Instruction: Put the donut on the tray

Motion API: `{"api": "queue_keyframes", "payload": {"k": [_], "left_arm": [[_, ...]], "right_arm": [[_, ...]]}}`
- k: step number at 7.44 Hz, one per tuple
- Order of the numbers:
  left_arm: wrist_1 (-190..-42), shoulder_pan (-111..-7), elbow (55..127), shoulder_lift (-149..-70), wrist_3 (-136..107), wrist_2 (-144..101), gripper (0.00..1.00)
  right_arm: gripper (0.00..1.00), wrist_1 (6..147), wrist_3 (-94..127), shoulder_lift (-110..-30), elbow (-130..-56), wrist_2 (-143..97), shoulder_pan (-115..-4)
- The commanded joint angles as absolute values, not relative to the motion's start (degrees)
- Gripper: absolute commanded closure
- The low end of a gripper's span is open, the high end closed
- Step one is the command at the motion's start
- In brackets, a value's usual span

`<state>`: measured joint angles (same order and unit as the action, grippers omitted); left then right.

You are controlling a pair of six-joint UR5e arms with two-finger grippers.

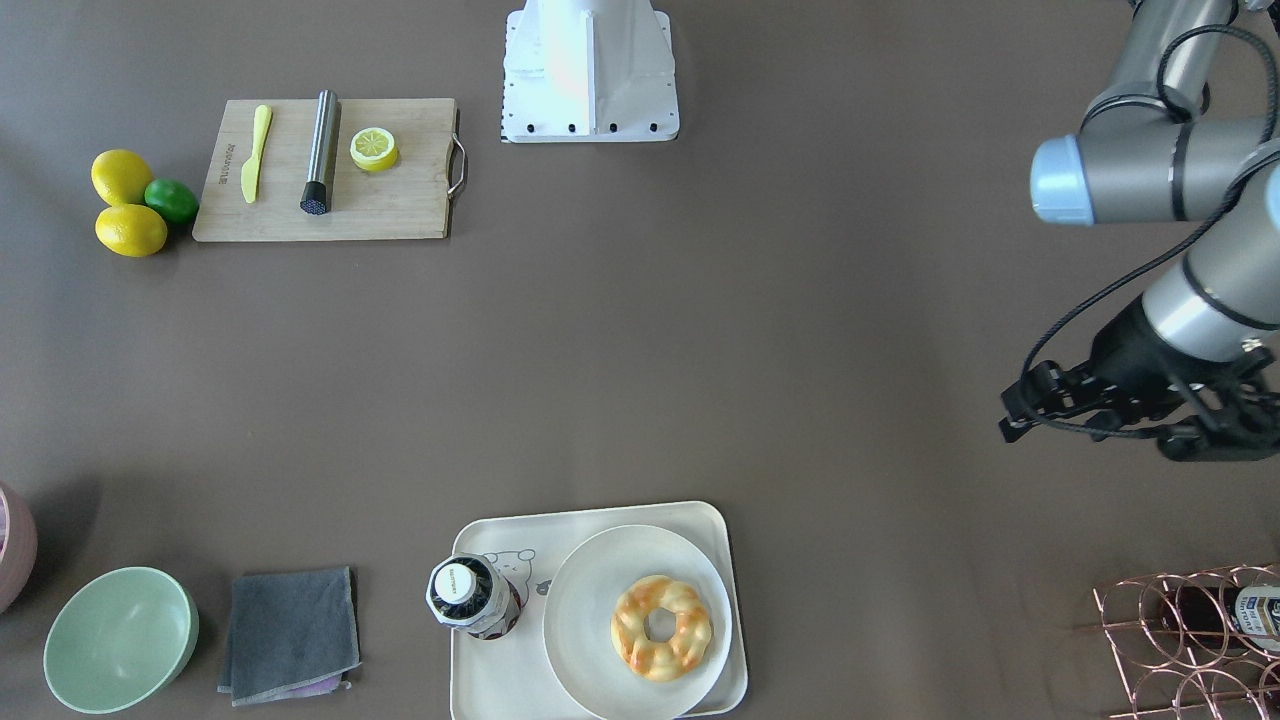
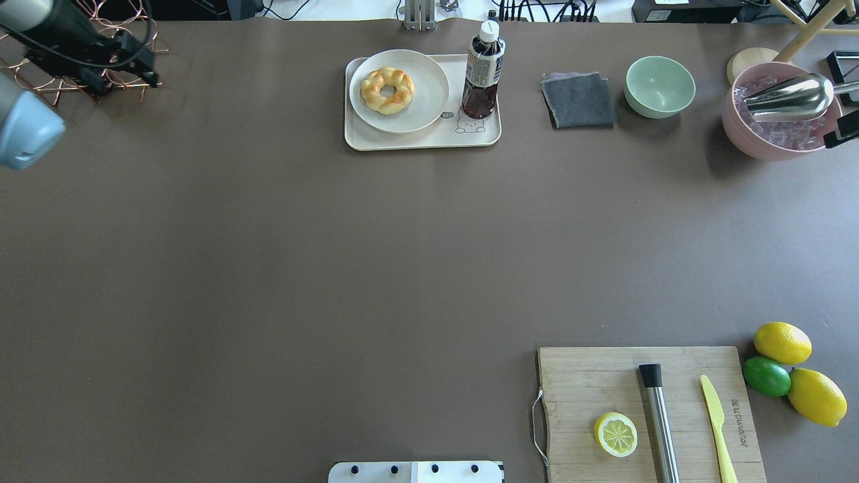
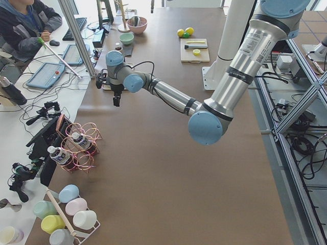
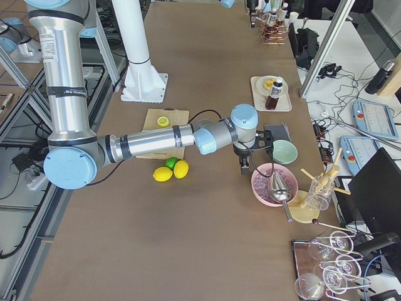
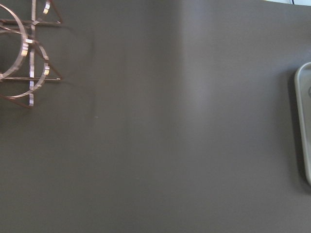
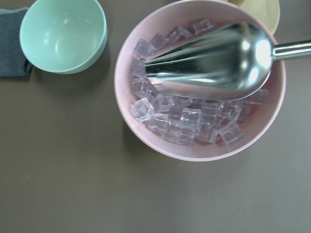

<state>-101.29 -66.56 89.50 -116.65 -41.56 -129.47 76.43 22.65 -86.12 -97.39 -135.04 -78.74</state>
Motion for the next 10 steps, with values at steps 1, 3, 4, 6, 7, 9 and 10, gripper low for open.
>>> {"api": "queue_keyframes", "payload": {"k": [1,3,4,6,7,9,10], "left_arm": [[-89.9,-78.2,102.4,-102.7,-12.4,-131.1,0.02],[-89.3,-86.1,102.7,-94.5,7.1,-131.0,0.02],[-89.9,-88.2,102.3,-90.0,12.9,-130.7,0.02],[-90.7,-91.1,103.1,-86.1,14.7,-130.7,0.02],[-90.8,-91.1,103.1,-85.5,14.9,-130.7,0.02],[-90.8,-91.2,104.1,-85.2,15.0,-130.6,0.02],[-90.8,-91.2,104.3,-85.2,15.2,-130.7,0.02]], "right_arm": [[0.0,76.6,9.1,-84.2,-88.5,-135.1,-85.5],[0.0,76.8,1.5,-84.4,-85.2,-134.9,-89.5],[0.0,76.8,-0.4,-85.5,-85.1,-135.1,-91.0],[0.0,76.8,-2.0,-86.9,-86.3,-135.2,-93.4],[0.0,76.8,-2.0,-87.2,-86.7,-135.2,-94.4],[0.0,76.6,-2.0,-88.3,-87.0,-134.8,-94.6],[0.0,76.6,-2.0,-88.7,-87.0,-134.7,-94.6]]}}
